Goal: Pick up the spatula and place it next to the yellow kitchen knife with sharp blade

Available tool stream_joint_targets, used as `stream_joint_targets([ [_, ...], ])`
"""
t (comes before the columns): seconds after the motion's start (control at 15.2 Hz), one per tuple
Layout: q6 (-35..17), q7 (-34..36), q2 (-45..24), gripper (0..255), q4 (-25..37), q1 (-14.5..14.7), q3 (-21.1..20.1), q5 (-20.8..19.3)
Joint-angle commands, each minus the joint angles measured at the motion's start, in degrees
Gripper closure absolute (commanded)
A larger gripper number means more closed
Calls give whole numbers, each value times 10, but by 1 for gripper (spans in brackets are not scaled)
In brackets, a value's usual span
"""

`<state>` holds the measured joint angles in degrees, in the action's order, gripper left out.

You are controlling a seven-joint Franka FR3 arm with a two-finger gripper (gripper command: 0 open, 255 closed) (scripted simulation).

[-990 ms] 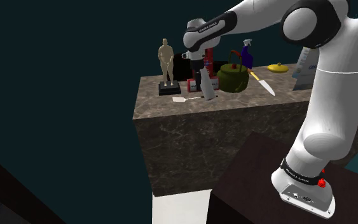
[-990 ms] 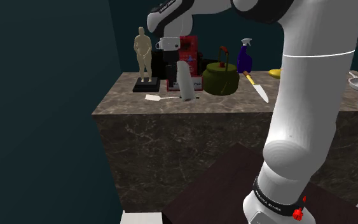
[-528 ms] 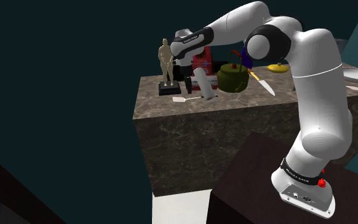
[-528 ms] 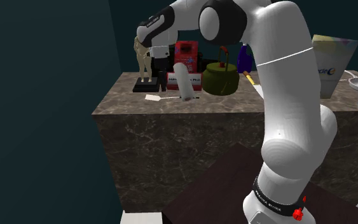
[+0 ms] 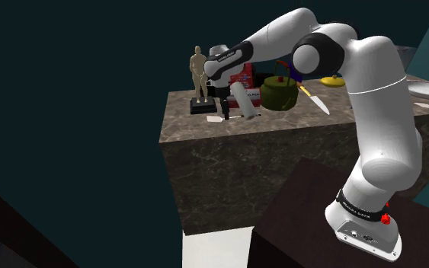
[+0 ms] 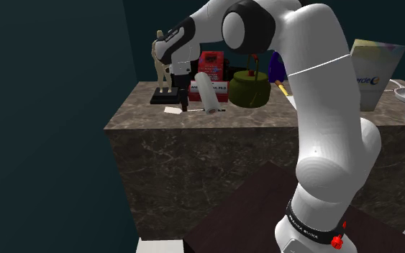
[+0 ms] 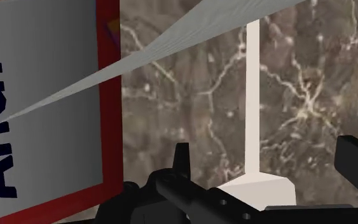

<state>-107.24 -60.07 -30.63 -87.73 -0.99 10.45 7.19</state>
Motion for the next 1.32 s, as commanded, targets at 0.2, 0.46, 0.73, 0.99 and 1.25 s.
stream_joint_targets([
  [0.2,-1,-1,-3,0,-1,-2,1,0],
  [0.46,-2,-1,-2,255,-2,-2,1,0],
  [0.73,0,-1,-3,255,0,-2,1,0],
  [0.99,1,-1,-4,255,2,-2,1,0],
  [1.25,17,0,6,255,9,-2,2,-2],
])
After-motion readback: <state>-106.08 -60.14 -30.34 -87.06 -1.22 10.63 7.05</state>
